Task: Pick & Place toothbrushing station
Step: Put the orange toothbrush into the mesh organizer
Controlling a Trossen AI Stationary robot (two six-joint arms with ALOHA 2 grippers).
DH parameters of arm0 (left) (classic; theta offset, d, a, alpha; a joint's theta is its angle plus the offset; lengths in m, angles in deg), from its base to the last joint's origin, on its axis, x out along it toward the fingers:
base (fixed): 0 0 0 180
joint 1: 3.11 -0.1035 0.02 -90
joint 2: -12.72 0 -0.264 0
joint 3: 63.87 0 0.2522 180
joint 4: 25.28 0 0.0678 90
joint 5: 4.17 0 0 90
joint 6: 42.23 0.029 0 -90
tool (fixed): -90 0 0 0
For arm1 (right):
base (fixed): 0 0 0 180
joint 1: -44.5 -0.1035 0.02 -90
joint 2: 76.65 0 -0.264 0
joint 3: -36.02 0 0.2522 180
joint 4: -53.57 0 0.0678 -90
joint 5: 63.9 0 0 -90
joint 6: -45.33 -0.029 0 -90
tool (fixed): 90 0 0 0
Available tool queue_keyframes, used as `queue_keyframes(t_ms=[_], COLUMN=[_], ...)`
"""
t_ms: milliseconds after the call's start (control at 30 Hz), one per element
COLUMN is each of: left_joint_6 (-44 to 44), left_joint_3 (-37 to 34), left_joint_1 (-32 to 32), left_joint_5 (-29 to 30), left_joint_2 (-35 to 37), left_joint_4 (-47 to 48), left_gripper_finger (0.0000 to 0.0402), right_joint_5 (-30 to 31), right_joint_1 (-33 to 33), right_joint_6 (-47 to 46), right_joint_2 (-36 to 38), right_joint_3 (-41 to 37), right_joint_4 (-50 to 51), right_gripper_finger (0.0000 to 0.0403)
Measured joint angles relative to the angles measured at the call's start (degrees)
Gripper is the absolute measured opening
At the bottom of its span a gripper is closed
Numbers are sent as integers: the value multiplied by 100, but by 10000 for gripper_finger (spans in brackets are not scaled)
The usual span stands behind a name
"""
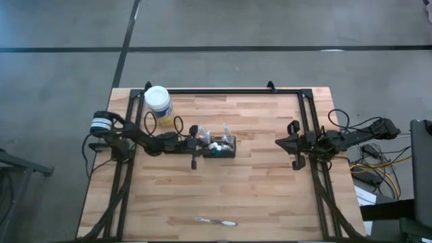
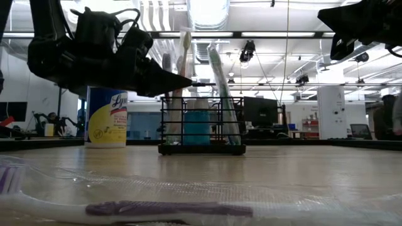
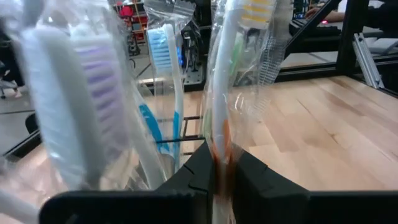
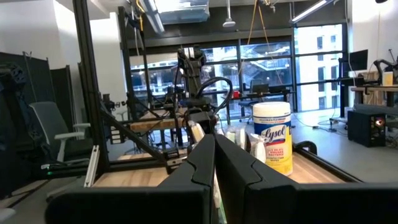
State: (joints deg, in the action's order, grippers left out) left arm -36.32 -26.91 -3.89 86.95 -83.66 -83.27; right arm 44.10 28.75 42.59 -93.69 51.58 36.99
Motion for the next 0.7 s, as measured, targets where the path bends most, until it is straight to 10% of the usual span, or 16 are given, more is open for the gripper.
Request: queue_keyframes(t_ms=[700], left_joint_6=[-134], left_joint_3=[-48], left_joint_1=[0], left_joint_5=[-265], left_joint_2=[467], left_joint_4=[368], left_gripper_finger=[169], right_joint_5=[-19], right_joint_1=[0], right_joint_6=[-31], right_joint_2=[-2], right_joint_3=[0], right_joint_4=[0], right_gripper_finger=[11])
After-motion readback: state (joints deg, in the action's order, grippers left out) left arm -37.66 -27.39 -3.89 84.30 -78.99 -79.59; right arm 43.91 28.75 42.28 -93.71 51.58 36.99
